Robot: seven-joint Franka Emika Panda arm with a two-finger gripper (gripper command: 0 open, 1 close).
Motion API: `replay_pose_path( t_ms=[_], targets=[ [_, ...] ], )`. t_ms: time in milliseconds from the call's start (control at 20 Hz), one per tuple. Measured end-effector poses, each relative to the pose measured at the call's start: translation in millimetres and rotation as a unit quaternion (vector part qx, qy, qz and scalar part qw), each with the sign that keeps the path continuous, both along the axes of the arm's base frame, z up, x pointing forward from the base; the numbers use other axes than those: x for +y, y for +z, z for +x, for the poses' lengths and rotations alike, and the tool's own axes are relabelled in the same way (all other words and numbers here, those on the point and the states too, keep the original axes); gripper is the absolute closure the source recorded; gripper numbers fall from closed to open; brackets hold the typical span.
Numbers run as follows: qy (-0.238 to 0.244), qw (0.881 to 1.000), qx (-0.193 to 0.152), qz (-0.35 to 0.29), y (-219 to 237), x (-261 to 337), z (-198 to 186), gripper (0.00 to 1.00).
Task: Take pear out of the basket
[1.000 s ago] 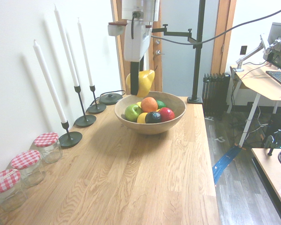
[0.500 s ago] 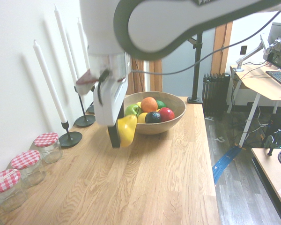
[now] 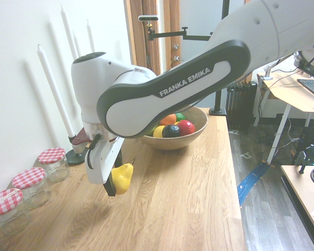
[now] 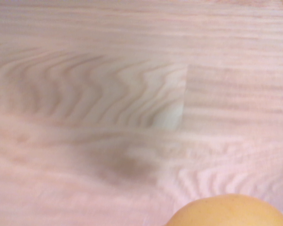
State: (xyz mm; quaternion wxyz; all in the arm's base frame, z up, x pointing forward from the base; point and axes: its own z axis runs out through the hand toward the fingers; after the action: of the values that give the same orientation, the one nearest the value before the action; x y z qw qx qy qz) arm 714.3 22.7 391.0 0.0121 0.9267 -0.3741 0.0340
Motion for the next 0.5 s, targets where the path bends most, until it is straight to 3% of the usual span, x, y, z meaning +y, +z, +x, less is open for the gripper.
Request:
replay_pose_path(
  t_ms=[500],
  targets=[
    [-0.003,1.000,0.019,0.006,-34.2,1.4,6.4,1.00]
  ],
)
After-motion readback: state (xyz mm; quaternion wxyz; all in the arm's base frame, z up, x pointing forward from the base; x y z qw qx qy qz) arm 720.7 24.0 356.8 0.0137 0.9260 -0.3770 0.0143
